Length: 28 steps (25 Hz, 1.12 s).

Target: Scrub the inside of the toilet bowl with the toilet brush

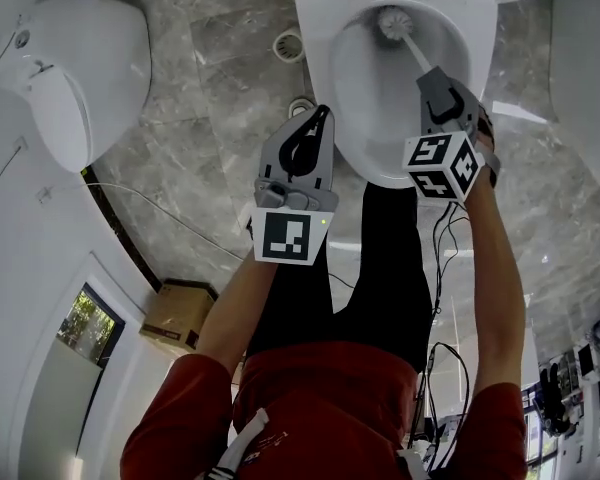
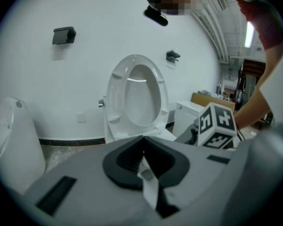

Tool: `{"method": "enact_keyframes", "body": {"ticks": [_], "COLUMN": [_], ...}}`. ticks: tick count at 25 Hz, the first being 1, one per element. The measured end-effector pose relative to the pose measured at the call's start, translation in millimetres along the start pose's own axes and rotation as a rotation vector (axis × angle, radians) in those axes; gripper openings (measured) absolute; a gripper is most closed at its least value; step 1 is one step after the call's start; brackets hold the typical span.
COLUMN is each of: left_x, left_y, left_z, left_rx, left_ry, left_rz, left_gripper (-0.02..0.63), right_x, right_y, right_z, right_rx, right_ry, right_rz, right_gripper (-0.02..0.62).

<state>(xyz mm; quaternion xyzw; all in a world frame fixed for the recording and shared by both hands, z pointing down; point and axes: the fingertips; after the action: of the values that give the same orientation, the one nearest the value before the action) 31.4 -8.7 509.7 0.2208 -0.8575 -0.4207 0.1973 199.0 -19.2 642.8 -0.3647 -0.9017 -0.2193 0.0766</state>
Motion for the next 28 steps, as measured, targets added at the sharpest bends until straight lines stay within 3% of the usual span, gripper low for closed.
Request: {"method": "enact_keyframes", "body": {"ticks": [4, 6, 8, 11, 14, 17, 20, 22, 25, 28], "left_x": [-5, -7, -7, -5, 0, 5, 2, -1, -4, -10], "left_y": [-1, 0, 2, 4, 5, 6, -1, -5, -9, -13], "left_z": [-1, -2, -1, 3, 7, 9, 10, 10, 12, 16], "left_rx": [-0.006, -0.008, -0.009, -0.003, 0.003, 0.009, -0.001, -0.005, -0.021, -0.034], "left_ry": [0.0, 0.0, 0.0, -0.005, -0.02, -0.046, -0.057, -0.064, -0.087, -0.109], "left_rz": [0.032, 0.037, 0.038, 0.038, 0.038, 0.035, 0.023, 0.022, 0.031, 0.033], "left_gripper": [0.002, 0.002, 0.002, 0.002, 0.002, 0.002, 0.002, 0.002, 0.002, 0.002], "right_x": [-17, -2, 31, 93, 123, 104, 51, 13, -17, -3], "right_y": [63, 85, 102, 97, 52, -4, -29, -21, 23, 75], "right_z": [26, 48, 70, 96, 95, 59, 14, -5, -7, 19], "right_rx": [0.106, 0.146, 0.195, 0.212, 0.131, 0.015, -0.051, -0.027, 0.042, 0.128], "right_ry": [-0.018, -0.036, -0.108, -0.246, -0.283, -0.234, -0.122, -0.066, -0.02, -0.088], "right_rz": [-0.025, -0.024, -0.063, -0.161, -0.232, -0.274, -0.212, -0.184, -0.146, -0.196], "right_gripper": [0.146, 0.146, 0.147, 0.147, 0.149, 0.147, 0.147, 0.146, 0.146, 0.146]}}
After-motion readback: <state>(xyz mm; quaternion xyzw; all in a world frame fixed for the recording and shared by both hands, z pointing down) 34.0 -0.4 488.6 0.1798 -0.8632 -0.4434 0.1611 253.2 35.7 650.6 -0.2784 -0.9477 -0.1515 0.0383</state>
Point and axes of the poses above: the fingertips, and each gripper's own axes: z backward along the fingers, x to its left, y out of its underside, and after that the axes turned 5 degrees about y, right-handed
